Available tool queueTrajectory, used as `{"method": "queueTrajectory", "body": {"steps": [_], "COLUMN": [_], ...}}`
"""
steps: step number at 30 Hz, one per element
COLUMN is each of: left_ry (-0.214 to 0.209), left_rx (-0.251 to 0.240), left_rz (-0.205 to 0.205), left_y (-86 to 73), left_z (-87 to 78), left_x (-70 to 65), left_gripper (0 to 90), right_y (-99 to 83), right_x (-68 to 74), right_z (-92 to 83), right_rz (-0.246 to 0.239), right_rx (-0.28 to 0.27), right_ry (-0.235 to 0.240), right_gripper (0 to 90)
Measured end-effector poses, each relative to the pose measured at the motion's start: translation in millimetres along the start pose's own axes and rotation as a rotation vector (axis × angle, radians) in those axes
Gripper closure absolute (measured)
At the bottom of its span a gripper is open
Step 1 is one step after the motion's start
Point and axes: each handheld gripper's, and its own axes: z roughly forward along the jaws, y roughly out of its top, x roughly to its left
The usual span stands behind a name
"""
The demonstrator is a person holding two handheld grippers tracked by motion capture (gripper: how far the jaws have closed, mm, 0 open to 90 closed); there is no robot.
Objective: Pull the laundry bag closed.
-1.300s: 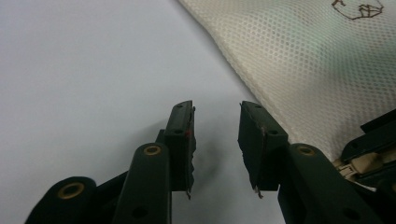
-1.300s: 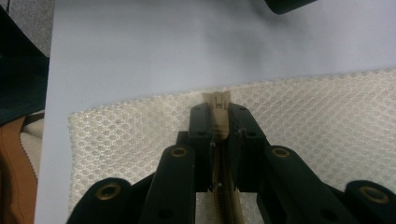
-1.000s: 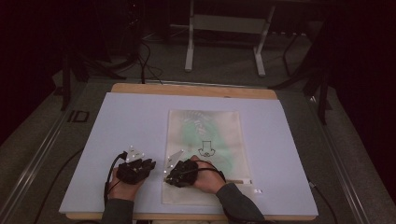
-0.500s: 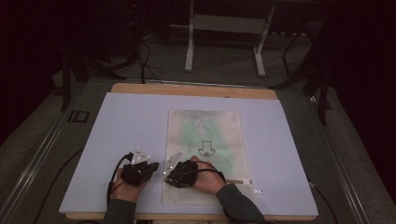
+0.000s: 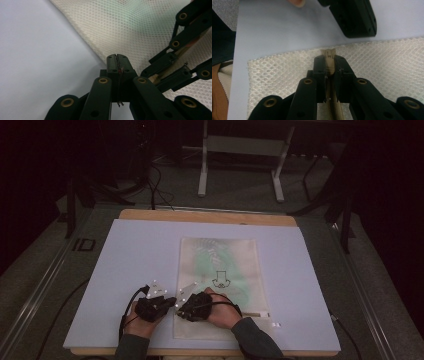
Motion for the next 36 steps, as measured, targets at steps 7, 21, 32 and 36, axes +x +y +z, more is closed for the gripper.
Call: {"method": "queueTrajectory", "body": {"steps": [7,21,32,36], "left_ry": [-0.009,-0.003,0.019,0.018], "left_rx": [0.025,0.057,0.077,0.08], "left_rz": [0.012,0.015,0.016,0.016], "left_y": [0.9,1.2,2.1,2.4], "left_z": [4.8,9.7,10.8,10.9], "left_x": [-4.3,-6.5,-8.9,-8.6], "left_gripper": [88.6,88.6,89.7,89.7], "right_y": [-0.3,-0.3,-1.9,-2.9], "right_x": [0.3,0.7,-3.3,-3.2], "right_z": [-0.1,-0.3,-1.7,-3.3], "right_rz": [0.001,0.003,0.01,0.016], "right_rx": [-0.001,0.001,-0.007,0.001], "right_ry": [0.0,0.0,0.025,0.028], "right_gripper": [81.2,81.4,82.2,82.3]}}
